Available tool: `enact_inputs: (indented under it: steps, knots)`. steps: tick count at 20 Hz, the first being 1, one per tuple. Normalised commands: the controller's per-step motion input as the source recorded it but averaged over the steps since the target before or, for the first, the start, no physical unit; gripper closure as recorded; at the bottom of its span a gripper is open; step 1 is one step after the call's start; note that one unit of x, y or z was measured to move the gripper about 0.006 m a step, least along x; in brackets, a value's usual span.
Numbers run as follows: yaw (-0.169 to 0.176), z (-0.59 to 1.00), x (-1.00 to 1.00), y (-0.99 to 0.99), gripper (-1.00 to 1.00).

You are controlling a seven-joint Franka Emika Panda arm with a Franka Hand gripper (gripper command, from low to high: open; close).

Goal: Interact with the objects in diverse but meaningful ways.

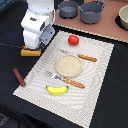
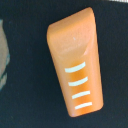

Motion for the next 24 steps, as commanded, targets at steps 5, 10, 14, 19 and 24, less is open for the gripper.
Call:
enact_inputs:
  steps: [5, 10, 14, 19, 24]
  knots:
    - [0.046, -0.52, -0.82, -0.19, -1.00]
    - [0.039, -0.58, -0.82, -0.22, -1.00]
    - [0.047, -0.45, -0.77, -0.20, -1.00]
    - [0.051, -0.29, -0.50, -0.15, 1.00]
    - [0.047, -0.24, -0.32, -0.13, 1.00]
